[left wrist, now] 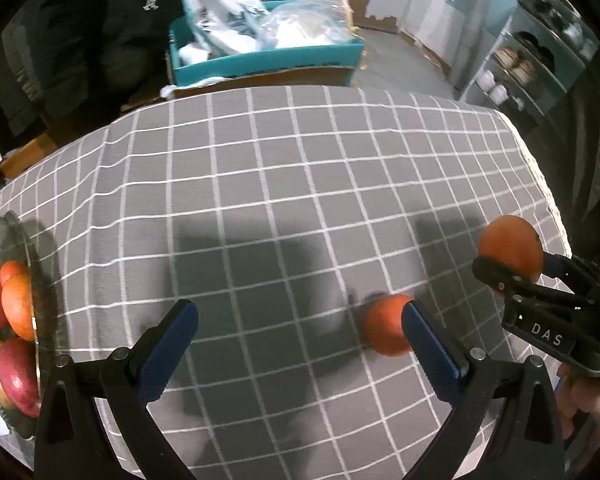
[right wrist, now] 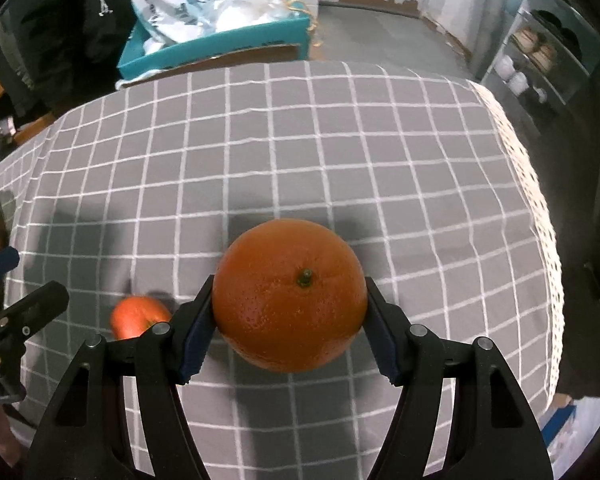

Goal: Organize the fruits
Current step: 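Close the left tool on the small orange and lift it, then carry the small orange with the left tool while the right tool carries the larger orange to the bowl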

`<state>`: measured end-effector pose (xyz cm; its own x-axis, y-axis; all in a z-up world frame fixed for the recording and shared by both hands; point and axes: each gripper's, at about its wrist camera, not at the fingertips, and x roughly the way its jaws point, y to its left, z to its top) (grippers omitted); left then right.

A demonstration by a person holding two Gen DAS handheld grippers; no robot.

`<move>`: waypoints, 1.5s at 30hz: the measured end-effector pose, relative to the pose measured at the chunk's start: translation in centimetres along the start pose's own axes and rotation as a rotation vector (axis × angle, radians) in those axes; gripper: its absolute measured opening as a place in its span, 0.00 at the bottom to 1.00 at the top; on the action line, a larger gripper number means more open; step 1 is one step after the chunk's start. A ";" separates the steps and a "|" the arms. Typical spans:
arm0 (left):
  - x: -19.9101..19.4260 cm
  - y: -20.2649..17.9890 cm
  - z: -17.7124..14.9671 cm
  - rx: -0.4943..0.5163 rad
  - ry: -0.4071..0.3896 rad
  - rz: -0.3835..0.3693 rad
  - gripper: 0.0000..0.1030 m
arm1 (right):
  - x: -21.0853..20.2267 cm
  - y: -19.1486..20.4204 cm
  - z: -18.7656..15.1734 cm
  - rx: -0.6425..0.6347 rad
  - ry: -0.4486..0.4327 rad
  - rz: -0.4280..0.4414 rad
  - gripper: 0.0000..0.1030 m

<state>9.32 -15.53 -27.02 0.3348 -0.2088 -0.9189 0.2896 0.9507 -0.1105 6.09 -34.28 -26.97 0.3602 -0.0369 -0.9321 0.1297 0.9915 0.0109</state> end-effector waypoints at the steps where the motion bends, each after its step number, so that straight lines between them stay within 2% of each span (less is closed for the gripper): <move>1: 0.0 -0.5 -0.1 0.008 0.002 -0.003 0.99 | -0.1 -0.4 -0.4 0.004 0.002 -0.006 0.65; 9: 1.4 -3.7 -1.4 0.084 0.035 -0.016 0.99 | -1.0 -3.1 -2.2 0.043 0.006 -0.026 0.65; 19: 2.9 -5.2 -2.2 0.117 0.061 -0.027 0.99 | -1.0 -3.4 -2.7 0.050 0.013 -0.013 0.65; 22: 3.5 -5.6 -2.3 0.121 0.071 -0.023 0.88 | -0.9 -3.3 -2.7 0.049 0.013 -0.007 0.65; 24: 3.7 -5.7 -2.4 0.119 0.079 -0.027 0.75 | -0.8 -3.2 -2.7 0.044 0.015 -0.006 0.65; 27: 3.9 -5.7 -2.5 0.129 0.085 -0.016 0.65 | -0.7 -3.1 -2.6 0.041 0.017 -0.002 0.65; 28: 3.9 -5.7 -2.5 0.131 0.084 -0.023 0.63 | -0.6 -3.0 -2.6 0.039 0.018 -0.003 0.65; 30: 3.7 -5.6 -2.4 0.125 0.080 -0.052 0.51 | -0.6 -2.9 -2.6 0.037 0.018 -0.003 0.65; 32: 3.4 -5.5 -2.3 0.123 0.071 -0.069 0.44 | -0.6 -2.8 -2.6 0.035 0.017 -0.002 0.65; 38: 3.1 -5.5 -2.3 0.129 0.062 -0.057 0.43 | -0.8 -2.5 -2.4 0.027 0.008 -0.003 0.65; 45: 0.8 -5.0 -1.8 0.125 -0.002 -0.048 0.43 | -2.0 -1.8 -1.8 0.003 -0.027 -0.010 0.65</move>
<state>6.53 -20.00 -27.85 0.3194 -0.2540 -0.9129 0.4149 0.9036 -0.1062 3.43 -35.79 -25.82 0.3834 -0.0505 -0.9222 0.1367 0.9906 0.0026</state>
